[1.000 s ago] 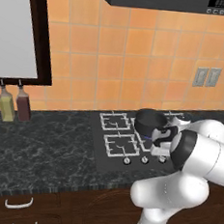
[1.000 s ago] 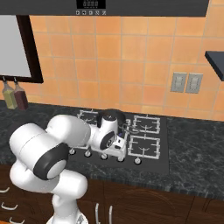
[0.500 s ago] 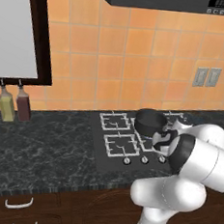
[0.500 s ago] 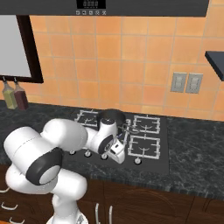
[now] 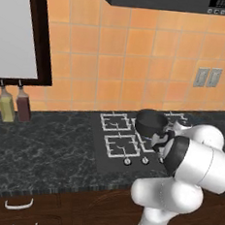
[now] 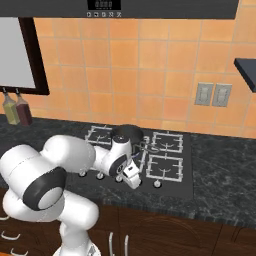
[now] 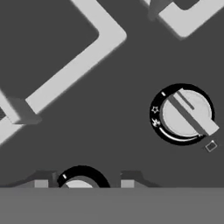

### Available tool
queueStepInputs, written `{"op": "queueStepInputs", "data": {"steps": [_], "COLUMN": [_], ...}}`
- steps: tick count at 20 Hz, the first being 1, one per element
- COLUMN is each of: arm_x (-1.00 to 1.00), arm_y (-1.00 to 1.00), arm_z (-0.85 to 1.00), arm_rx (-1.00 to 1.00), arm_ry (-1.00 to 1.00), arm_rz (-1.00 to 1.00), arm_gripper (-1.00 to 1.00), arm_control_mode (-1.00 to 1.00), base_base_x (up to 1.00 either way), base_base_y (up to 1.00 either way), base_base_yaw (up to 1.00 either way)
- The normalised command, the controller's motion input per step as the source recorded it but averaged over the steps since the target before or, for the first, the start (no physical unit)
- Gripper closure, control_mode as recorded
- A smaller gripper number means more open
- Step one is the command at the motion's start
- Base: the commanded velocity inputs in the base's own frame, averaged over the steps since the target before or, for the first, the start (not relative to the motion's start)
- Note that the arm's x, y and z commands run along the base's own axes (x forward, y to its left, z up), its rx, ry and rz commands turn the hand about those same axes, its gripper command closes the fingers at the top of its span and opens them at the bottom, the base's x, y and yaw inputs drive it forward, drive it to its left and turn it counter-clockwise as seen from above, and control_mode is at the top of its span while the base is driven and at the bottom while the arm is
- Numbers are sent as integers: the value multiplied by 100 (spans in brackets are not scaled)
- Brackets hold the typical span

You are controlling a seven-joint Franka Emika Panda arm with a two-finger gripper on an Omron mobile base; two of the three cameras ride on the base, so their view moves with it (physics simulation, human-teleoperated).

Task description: Turn off the center burner of the stove.

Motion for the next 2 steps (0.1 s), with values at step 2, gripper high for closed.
{"op": "queueStepInputs", "data": {"steps": [2], "arm_x": [0], "arm_y": [0], "arm_z": [0], "arm_rx": [0], "arm_ry": [0], "arm_rz": [0], "arm_gripper": [100], "arm_control_mode": [-100], "base_base_x": [0], "base_base_y": [0], "base_base_yaw": [0]}}
